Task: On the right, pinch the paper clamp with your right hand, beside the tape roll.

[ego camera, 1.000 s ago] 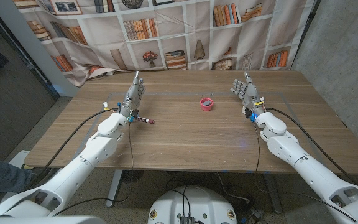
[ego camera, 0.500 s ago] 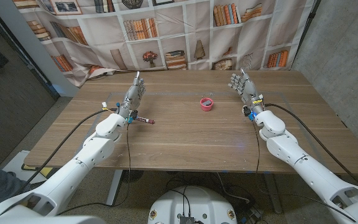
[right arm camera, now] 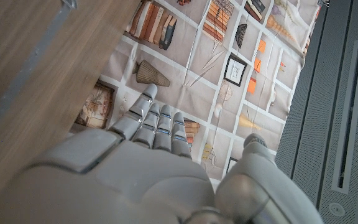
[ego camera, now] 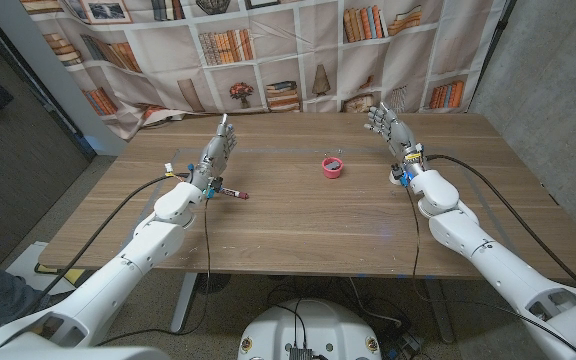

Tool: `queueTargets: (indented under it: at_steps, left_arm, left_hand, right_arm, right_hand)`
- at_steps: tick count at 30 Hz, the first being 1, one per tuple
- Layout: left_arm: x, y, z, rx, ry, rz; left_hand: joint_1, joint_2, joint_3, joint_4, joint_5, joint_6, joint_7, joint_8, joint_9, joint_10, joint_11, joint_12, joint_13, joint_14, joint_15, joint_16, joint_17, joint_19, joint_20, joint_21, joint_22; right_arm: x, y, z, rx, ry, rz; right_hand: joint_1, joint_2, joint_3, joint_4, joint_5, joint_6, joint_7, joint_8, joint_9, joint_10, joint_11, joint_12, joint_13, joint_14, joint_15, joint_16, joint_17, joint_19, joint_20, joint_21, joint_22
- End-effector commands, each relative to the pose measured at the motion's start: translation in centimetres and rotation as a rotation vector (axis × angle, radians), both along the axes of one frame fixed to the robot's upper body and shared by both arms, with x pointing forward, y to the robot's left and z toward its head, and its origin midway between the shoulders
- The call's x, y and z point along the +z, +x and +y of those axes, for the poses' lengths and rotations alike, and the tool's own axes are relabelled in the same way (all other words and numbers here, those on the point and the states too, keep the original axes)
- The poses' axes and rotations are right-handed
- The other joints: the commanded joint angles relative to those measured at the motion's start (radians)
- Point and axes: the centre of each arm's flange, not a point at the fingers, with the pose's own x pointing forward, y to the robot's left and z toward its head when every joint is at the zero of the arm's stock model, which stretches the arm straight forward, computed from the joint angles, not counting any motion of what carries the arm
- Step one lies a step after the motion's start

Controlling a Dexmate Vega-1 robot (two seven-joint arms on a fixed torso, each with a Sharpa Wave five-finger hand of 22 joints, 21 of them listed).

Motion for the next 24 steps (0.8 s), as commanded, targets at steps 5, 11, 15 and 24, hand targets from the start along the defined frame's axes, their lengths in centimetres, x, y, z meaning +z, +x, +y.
queueTargets:
  at_steps: [5,11,15,24]
  left_arm:
    - [-0.1,0.0,-0.7,-0.015,0.006,-0.007]
    - [-0.3,-0.3,-0.5,-0.008,0.014,-0.004]
    - [-0.4,-0.7,-0.4,-0.004,0.019,-0.004]
    - [-0.7,-1.3,-0.3,0.004,0.031,-0.003]
  left_hand:
    - [0.012,0.007,0.0,-0.007,0.0,-0.01,-0.001,0.005,0.001,0.007,0.0,0.005,0.002,0.003,0.0,0.002,0.003,-0.021,-0.014,0.006,0.004]
    - [0.015,0.009,0.0,-0.008,0.0,-0.006,-0.003,0.004,0.001,0.012,0.002,0.005,0.002,0.005,0.001,0.001,0.003,-0.02,-0.013,0.005,0.004]
    - [0.018,0.011,0.0,-0.009,-0.001,-0.002,-0.003,0.004,0.001,0.014,0.0,0.004,0.002,0.008,0.001,0.0,0.003,-0.019,-0.011,0.004,0.004]
    - [0.023,0.015,0.0,-0.011,-0.003,0.007,-0.006,0.004,0.001,0.028,-0.003,0.006,0.002,0.018,-0.001,0.0,0.003,-0.017,-0.007,0.003,0.004]
  right_arm:
    - [2.0,-0.4,0.7,-0.103,-0.178,-0.118]
    - [2.7,-0.7,1.1,-0.145,-0.234,-0.174]
    - [3.2,-0.9,1.3,-0.17,-0.281,-0.203]
    - [4.6,-1.5,2.0,-0.238,-0.426,-0.258]
  right_hand:
    - [0.036,0.014,0.016,-0.017,-0.004,0.007,-0.005,0.003,0.002,0.021,-0.006,0.008,0.001,0.024,-0.009,0.0,0.001,0.026,-0.085,-0.002,0.002]
    - [0.066,0.024,0.027,-0.034,-0.003,0.006,-0.011,-0.001,0.003,0.028,-0.011,0.007,0.001,0.037,-0.016,0.0,0.001,0.042,-0.09,-0.003,0.001]
    - [0.077,0.026,0.031,-0.041,-0.003,0.009,-0.015,0.0,0.003,0.033,-0.014,0.007,0.001,0.042,-0.019,-0.001,0.0,0.046,-0.091,-0.005,0.001]
    - [0.105,0.022,0.035,-0.059,-0.005,0.026,-0.024,0.004,0.004,0.051,-0.024,0.009,0.001,0.054,-0.014,-0.004,0.0,0.055,-0.079,-0.01,0.001]
